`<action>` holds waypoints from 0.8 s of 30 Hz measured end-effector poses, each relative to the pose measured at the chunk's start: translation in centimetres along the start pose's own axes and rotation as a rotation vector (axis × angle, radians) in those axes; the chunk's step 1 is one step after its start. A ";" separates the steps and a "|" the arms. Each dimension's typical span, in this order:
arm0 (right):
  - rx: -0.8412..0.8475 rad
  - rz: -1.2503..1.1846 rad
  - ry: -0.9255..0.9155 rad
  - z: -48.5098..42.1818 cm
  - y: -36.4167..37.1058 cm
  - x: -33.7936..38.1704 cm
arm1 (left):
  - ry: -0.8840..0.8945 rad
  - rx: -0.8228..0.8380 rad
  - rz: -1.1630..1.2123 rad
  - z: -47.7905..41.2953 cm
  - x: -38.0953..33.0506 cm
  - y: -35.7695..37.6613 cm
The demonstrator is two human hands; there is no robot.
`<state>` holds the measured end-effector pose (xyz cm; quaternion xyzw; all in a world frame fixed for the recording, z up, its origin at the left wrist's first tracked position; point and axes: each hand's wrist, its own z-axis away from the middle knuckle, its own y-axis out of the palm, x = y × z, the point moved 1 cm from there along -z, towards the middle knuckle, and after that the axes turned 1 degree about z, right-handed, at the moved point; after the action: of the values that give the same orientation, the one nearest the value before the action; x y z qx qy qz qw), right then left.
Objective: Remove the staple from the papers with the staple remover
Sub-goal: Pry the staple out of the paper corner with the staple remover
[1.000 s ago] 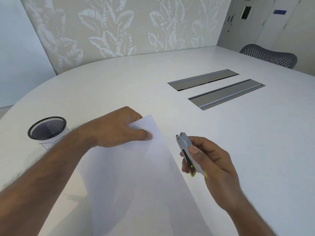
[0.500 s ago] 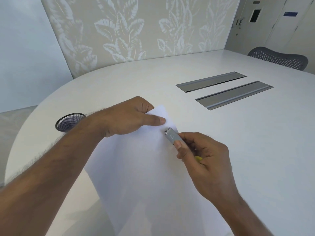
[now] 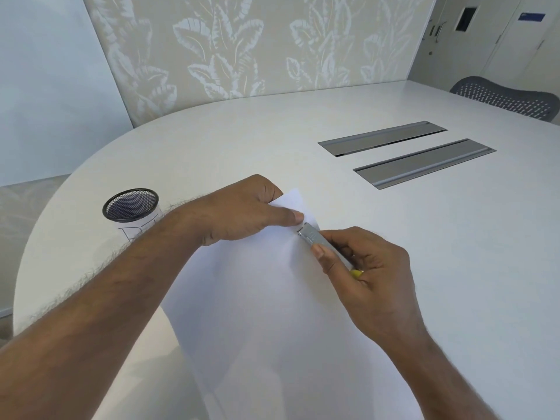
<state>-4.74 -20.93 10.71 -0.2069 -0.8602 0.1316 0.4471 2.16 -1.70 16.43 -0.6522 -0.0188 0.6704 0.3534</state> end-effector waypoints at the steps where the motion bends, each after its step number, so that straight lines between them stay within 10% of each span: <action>1: 0.008 0.008 -0.010 0.0 0.1 -0.2 | -0.007 -0.001 -0.005 -0.1 0.1 0.1; 24: -0.012 0.285 -0.420 2.0 2.9 -1.9 | -0.147 -0.137 0.044 -1.7 2.5 1.2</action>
<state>-4.71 -19.37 7.09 -0.2969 -0.8972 0.2282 0.2342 3.42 -2.08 13.43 -0.6243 -0.0762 0.7211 0.2907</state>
